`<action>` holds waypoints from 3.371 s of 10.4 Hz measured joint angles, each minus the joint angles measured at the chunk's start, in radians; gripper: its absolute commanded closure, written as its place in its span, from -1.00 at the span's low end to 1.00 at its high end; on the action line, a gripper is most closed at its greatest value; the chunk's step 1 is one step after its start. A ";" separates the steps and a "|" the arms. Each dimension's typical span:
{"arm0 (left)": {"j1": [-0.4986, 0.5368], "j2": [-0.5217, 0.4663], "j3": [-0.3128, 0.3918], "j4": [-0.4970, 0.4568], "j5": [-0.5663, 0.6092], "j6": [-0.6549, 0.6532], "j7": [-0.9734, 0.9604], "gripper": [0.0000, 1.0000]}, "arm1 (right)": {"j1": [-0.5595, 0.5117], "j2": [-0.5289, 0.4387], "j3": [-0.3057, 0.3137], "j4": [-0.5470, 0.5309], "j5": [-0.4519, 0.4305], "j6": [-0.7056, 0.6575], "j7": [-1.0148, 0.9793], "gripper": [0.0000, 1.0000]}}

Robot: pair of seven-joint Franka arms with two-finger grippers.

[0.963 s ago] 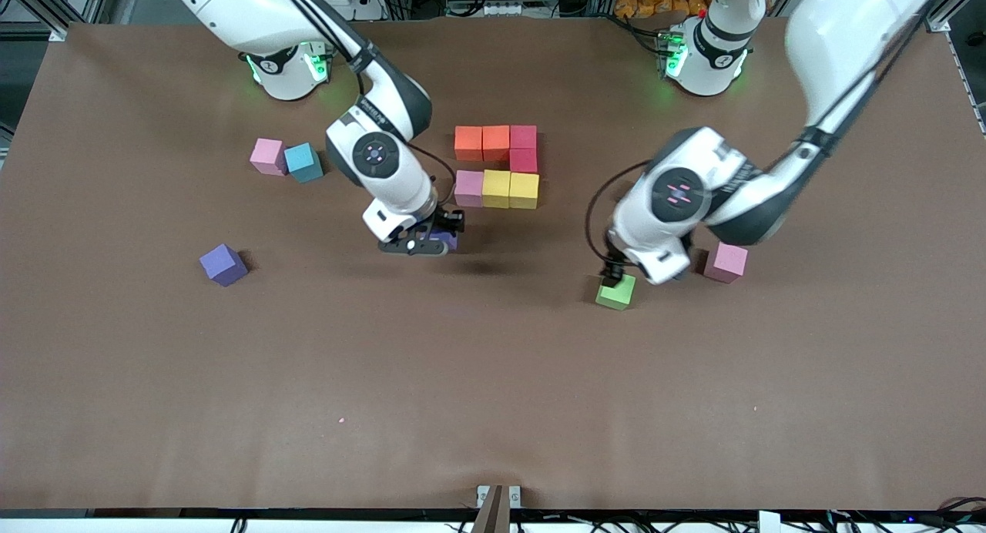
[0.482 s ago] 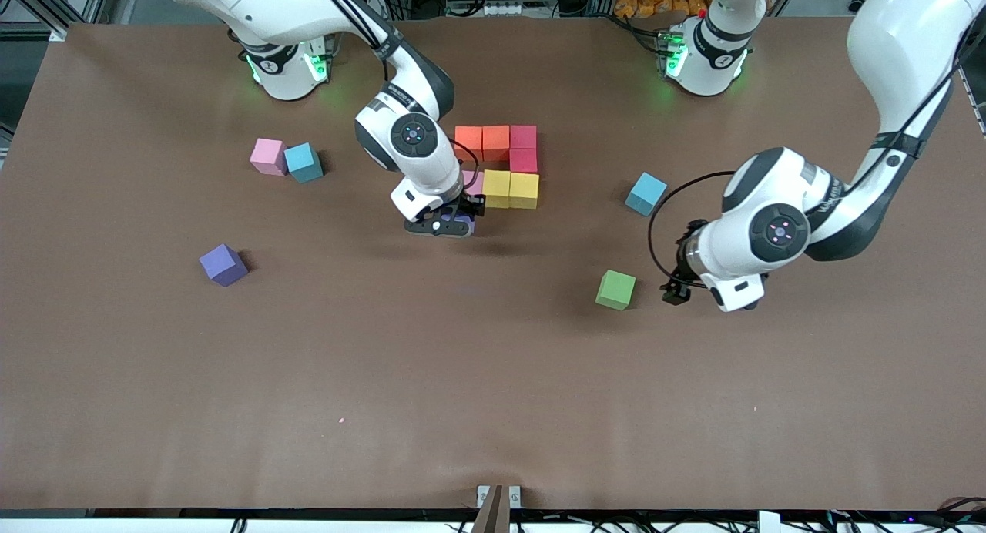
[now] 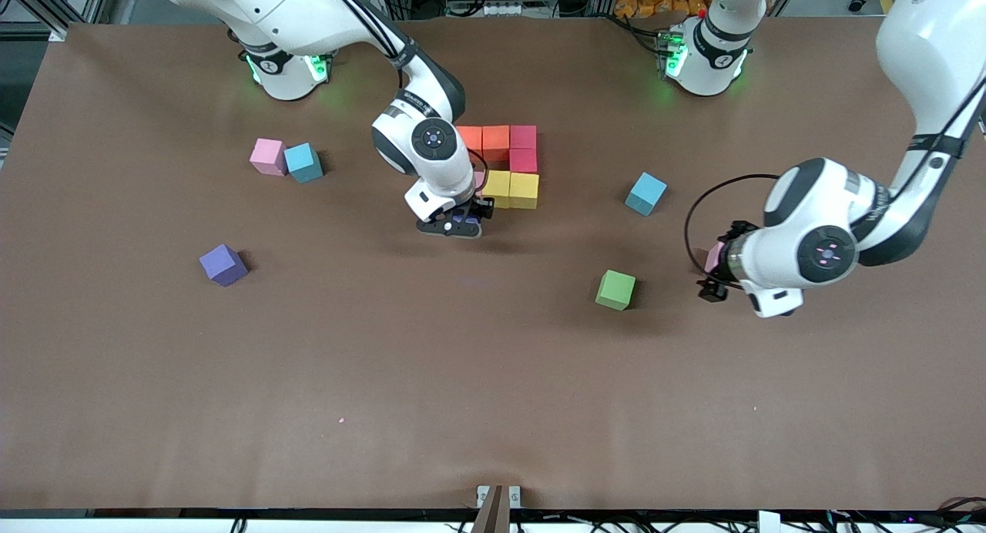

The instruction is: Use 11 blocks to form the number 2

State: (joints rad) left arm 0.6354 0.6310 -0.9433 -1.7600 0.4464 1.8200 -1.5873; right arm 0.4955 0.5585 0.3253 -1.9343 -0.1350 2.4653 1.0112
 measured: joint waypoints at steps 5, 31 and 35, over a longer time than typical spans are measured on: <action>0.085 -0.002 -0.009 -0.074 0.057 0.073 0.086 -1.00 | 0.004 0.015 -0.001 0.001 -0.022 0.000 0.000 0.26; 0.153 0.040 0.052 -0.264 0.117 0.288 0.034 -0.25 | 0.017 0.023 -0.002 0.002 -0.056 -0.007 0.000 0.21; 0.151 0.044 0.048 -0.260 0.145 0.294 0.034 -0.08 | 0.017 0.023 -0.002 0.001 -0.056 -0.010 0.001 -1.00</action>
State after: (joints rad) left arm 0.7863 0.6745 -0.8957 -2.0198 0.5913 2.1136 -1.5536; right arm 0.5128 0.5820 0.3230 -1.9328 -0.1913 2.4554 1.0117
